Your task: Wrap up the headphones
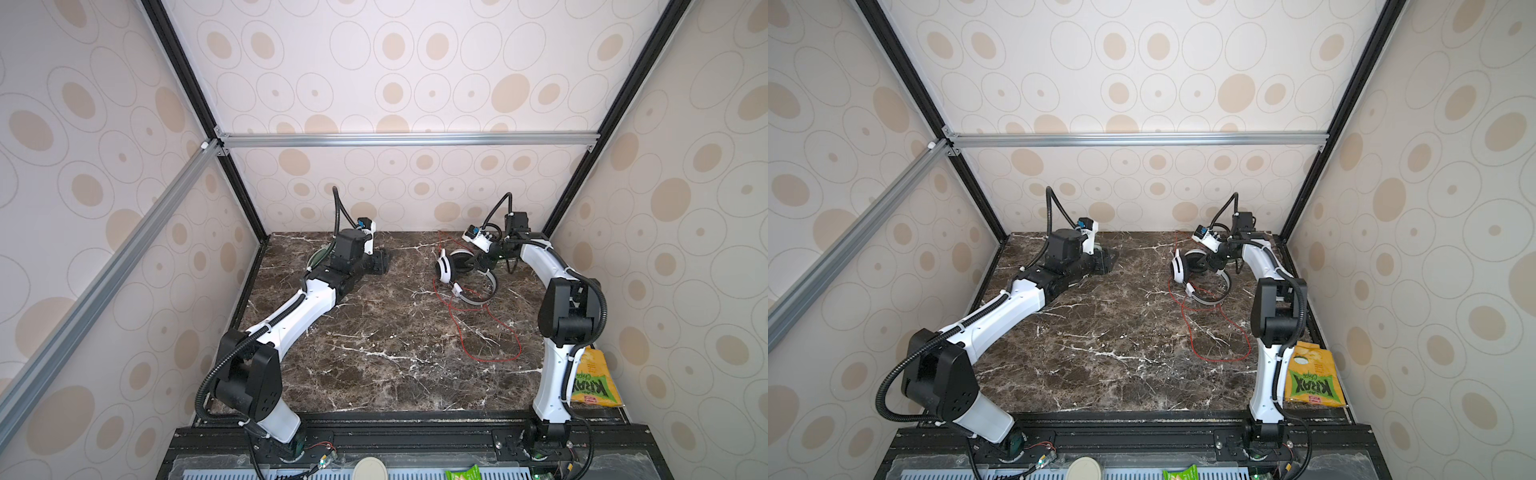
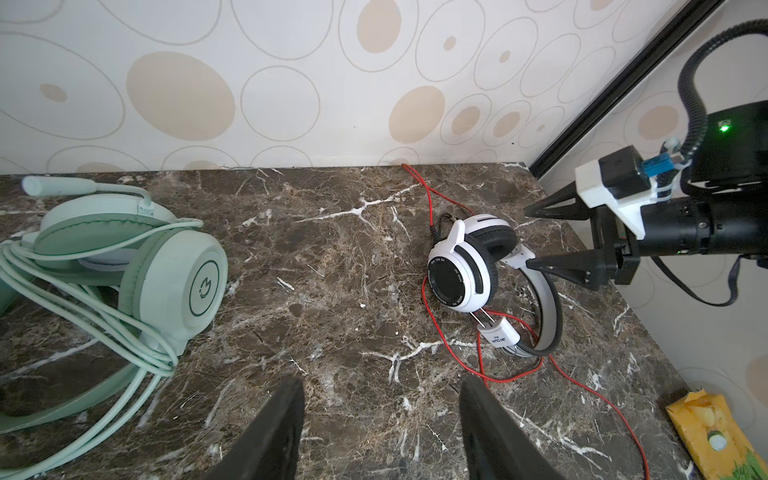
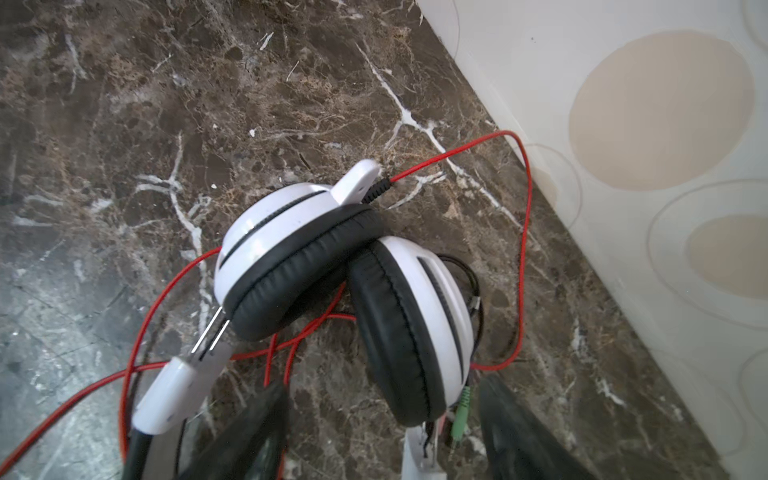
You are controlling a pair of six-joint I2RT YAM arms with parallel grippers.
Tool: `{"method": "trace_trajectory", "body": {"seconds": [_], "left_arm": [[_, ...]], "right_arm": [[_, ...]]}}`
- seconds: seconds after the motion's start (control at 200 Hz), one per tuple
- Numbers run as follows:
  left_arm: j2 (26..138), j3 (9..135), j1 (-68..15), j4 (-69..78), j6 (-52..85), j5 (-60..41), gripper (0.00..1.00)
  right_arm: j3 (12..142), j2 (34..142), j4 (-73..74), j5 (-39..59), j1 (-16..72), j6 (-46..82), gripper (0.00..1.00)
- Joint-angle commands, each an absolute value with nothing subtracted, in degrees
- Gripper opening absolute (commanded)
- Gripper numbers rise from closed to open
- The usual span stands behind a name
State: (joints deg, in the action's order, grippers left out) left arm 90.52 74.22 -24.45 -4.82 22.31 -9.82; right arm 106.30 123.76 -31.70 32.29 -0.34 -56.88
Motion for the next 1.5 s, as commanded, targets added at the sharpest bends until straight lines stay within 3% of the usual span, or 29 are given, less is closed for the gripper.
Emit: {"method": "trace_trajectory", "body": {"seconds": [0.0, 0.325, 0.645, 0.925, 1.27, 1.495], "left_arm": [[87.9, 76.1, -23.2, -3.5, 21.3, -10.4, 0.60], [86.9, 75.3, -19.7, -2.1, 23.0, -13.2, 0.60], [86.1, 74.4, -17.7, -0.9, 24.2, -14.2, 0.59], [83.7, 73.9, -16.1, -0.4, 24.3, -13.7, 0.59], [81.7, 73.4, -16.1, -0.7, 23.4, -11.7, 0.59], [81.4, 73.3, -16.1, -0.9, 23.2, -11.5, 0.60]], "right_arm": [[108.4, 127.5, -29.0, 30.5, 0.0, -63.1, 0.75], [119.4, 137.1, -32.2, 37.5, 0.4, -61.9, 0.75], [120.2, 138.6, -33.3, 39.0, 2.7, -61.1, 0.69], [114.4, 132.2, -28.5, 31.5, 5.8, -50.3, 0.49], [106.5, 120.9, -20.7, 14.8, 10.6, -32.5, 0.48], [108.5, 114.6, -25.8, 6.9, 11.3, -12.3, 0.39]]}}
